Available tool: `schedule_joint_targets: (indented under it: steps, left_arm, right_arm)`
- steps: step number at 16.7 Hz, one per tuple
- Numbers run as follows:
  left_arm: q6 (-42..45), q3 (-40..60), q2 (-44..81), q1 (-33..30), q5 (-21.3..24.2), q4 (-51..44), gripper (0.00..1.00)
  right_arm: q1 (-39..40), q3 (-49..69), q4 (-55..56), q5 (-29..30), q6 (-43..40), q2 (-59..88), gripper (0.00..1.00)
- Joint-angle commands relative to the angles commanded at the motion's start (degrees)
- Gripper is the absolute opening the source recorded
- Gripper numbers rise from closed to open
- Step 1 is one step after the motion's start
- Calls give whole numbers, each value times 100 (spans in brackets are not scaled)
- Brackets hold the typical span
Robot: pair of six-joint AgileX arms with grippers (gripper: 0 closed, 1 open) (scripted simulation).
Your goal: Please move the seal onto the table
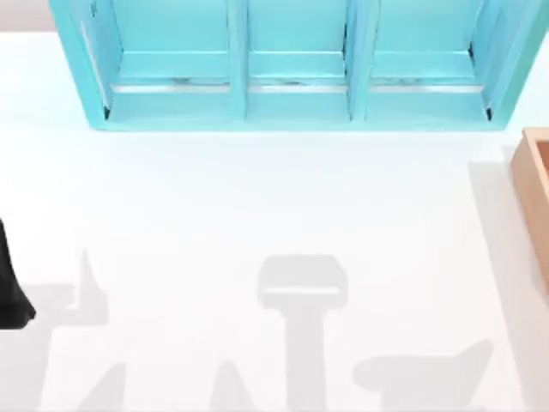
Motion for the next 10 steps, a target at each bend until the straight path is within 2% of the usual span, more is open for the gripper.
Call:
schedule_joint_targets:
  steps: [5,10]
  left_arm:
    - [0,0,0,0,0,0,100]
    - [0,0,0,0,0,0,100]
  right_arm:
    - [-523,1763,-1795,-10,-507,2382,100]
    - [-850,2969,-2845,2,-835,3826,100]
